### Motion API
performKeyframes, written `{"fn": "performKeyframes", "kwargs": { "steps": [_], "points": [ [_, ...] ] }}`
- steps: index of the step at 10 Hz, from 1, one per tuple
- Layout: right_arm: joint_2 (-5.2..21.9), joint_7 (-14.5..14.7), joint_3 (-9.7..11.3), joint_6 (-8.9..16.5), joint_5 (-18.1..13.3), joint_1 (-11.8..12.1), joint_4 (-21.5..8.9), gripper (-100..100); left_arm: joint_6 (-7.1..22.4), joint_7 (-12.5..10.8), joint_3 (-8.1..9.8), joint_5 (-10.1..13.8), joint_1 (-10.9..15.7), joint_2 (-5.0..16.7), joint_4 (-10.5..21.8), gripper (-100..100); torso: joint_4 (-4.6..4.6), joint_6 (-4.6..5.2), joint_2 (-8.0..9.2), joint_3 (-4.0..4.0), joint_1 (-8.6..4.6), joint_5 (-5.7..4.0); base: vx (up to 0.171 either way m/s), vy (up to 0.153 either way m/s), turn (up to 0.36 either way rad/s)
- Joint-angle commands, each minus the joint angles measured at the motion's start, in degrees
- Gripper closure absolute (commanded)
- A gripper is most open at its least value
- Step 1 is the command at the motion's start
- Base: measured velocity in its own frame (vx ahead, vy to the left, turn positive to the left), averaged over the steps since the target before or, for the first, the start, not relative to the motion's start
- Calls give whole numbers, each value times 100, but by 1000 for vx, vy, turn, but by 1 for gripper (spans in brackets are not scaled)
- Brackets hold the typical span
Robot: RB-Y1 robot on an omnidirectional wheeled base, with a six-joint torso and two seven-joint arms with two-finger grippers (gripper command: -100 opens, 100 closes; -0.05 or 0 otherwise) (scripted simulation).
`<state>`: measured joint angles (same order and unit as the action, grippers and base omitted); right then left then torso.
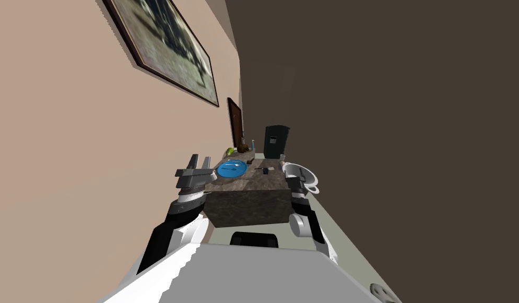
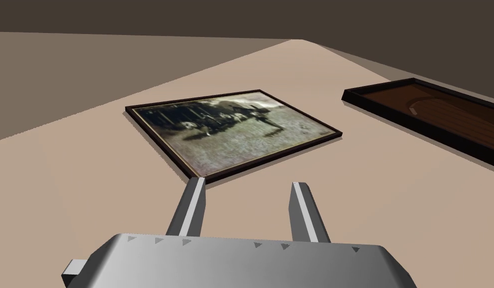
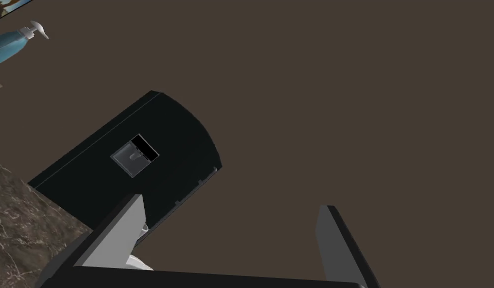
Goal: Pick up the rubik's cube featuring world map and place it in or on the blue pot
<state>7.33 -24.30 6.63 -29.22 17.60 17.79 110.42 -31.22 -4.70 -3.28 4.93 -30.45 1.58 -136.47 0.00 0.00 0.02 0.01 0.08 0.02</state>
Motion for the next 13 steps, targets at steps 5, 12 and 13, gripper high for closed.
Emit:
{"fn": "performKeyframes", "kwargs": {
  "steps": [5,12,13],
  "points": [
    [26,-744,353,-61,937,-466,-720,-100,0,0,0,0,0,0,0,0,0,0,0,0,-2,0,-10,15,11],
    [82,-1322,628,-109,1911,-972,-1584,-100,0,0,0,0,0,0,0,0,0,-1,-3,-1,-8,-1,-6,1,41],
    [102,-1454,689,-114,2128,-1110,-1804,-100,0,0,0,0,0,0,0,0,0,2,-2,-1,-9,-1,-3,-2,55]
  ]
}}
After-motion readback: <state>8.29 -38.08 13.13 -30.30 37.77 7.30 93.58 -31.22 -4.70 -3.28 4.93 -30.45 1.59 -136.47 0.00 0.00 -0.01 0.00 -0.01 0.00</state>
